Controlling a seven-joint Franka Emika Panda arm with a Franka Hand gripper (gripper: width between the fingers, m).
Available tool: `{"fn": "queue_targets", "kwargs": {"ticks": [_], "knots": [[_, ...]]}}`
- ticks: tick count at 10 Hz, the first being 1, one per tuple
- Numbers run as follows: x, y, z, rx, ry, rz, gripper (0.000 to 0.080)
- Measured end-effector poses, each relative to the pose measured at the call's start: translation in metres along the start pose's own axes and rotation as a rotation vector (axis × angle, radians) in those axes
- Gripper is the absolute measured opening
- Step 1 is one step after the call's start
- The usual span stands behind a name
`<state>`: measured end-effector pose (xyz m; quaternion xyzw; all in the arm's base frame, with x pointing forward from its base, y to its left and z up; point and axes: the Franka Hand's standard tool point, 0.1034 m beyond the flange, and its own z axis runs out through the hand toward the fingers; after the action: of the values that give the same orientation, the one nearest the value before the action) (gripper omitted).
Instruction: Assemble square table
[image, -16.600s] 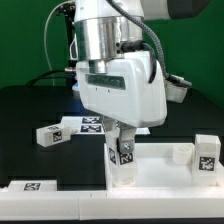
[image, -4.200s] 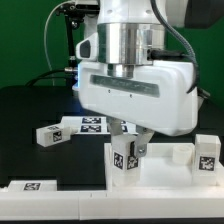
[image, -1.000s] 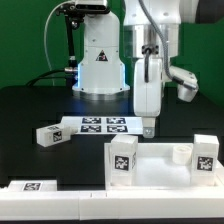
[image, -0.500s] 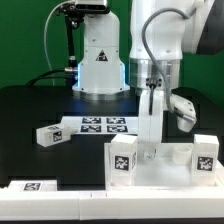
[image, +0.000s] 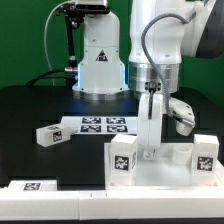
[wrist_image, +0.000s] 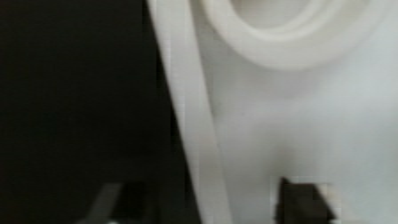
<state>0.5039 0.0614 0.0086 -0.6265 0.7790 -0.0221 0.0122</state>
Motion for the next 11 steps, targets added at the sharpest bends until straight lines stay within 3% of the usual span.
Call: {"fn": "queue_targets", "kwargs": {"ticks": [1, 2, 7, 10, 11], "knots": [[0.000, 0.000, 0.000, 0.000, 0.000, -0.002, 0.0202], [0.000, 0.000, 0.001, -0.001, 0.001, -0.004, 0.0077], [0.000, 0.008, -0.003, -0.009, -0.003, -0.093, 0.0045], [0.030, 0.019, -0.027, -0.009, -0.028, -0.329, 0.0045], [0.037, 0.018, -0.029, 0.006, -0.015, -0.461, 0.0045]]}}
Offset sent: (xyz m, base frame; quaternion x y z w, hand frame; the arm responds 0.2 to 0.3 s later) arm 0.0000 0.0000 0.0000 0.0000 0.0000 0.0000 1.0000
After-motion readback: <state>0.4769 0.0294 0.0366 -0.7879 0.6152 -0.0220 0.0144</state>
